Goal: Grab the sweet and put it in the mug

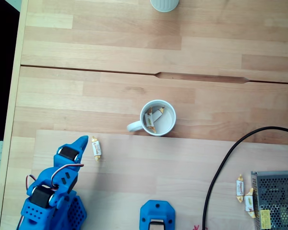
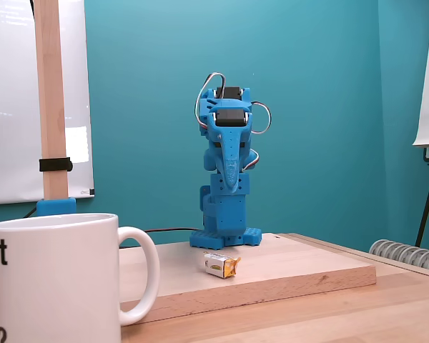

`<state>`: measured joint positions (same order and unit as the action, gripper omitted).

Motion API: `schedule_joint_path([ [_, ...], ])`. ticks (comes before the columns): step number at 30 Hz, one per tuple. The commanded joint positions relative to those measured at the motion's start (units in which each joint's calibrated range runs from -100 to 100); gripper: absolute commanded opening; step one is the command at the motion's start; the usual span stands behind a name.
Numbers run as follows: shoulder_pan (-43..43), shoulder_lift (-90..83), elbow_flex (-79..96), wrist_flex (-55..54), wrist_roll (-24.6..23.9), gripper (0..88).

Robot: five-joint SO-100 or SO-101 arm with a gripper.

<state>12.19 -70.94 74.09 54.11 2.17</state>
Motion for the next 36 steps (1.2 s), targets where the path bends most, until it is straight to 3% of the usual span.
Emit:
schedule_joint_path([
  [1,-0.3,0.8,-2.8,0.0,-0.1,3.0],
  [36,0.2,2.8,0.4,-0.1,-2.4,3.1],
])
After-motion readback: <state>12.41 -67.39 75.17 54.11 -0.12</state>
